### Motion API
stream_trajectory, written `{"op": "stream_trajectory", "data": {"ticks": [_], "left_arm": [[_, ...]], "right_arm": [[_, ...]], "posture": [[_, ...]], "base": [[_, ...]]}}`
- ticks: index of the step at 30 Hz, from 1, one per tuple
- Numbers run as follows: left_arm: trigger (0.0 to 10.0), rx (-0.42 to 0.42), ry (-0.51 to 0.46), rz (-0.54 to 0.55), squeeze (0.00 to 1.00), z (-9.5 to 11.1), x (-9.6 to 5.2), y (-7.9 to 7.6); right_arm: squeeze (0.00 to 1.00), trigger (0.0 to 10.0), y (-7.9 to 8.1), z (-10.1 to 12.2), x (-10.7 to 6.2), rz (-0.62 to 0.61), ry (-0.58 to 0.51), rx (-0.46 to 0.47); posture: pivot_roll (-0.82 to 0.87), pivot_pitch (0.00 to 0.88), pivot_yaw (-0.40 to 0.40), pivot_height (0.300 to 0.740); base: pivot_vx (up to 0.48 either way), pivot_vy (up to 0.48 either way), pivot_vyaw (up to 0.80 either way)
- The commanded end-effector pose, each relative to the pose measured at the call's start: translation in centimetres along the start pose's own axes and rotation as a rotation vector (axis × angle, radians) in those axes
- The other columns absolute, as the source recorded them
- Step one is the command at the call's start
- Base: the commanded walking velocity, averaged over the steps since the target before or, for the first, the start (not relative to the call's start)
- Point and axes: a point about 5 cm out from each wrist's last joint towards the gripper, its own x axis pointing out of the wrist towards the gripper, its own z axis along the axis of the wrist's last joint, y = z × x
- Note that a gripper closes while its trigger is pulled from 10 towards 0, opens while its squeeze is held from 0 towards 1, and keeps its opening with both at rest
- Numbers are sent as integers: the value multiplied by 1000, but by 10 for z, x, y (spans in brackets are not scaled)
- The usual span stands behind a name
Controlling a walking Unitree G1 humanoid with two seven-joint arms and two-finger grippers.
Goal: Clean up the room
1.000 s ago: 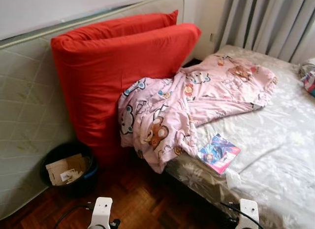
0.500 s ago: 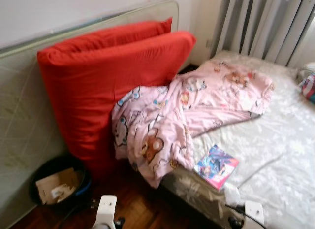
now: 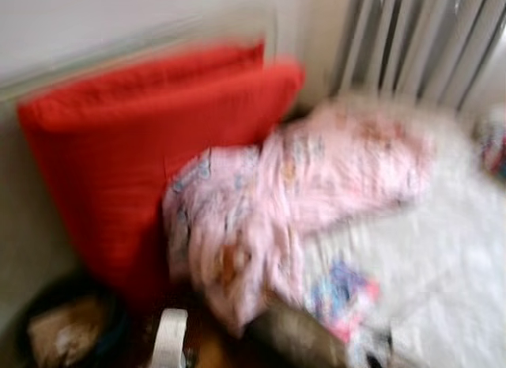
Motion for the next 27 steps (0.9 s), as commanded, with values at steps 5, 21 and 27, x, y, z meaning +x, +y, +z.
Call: {"op": "stream_trajectory", "data": {"ticks": [5, 21, 27], "left_arm": [[10000, -17, -15, 27, 0, -3, -1, 8], [10000, -141, -278, 97, 0, 10, -8, 14], [10000, -169, -363, 91, 0, 14, -11, 14]], "right_arm": [[0, 10000, 10, 2, 0, 24, -52, 27], [0, 10000, 15, 17, -7, 107, -306, 72], [0, 10000, 46, 122, -2, 187, -615, 27]], "posture": [[-45, 0, -20, 740], [-55, 0, -3, 740], [-53, 0, 1, 740]], "base": [[0, 0, 0], [0, 0, 0], [0, 0, 0]]}}
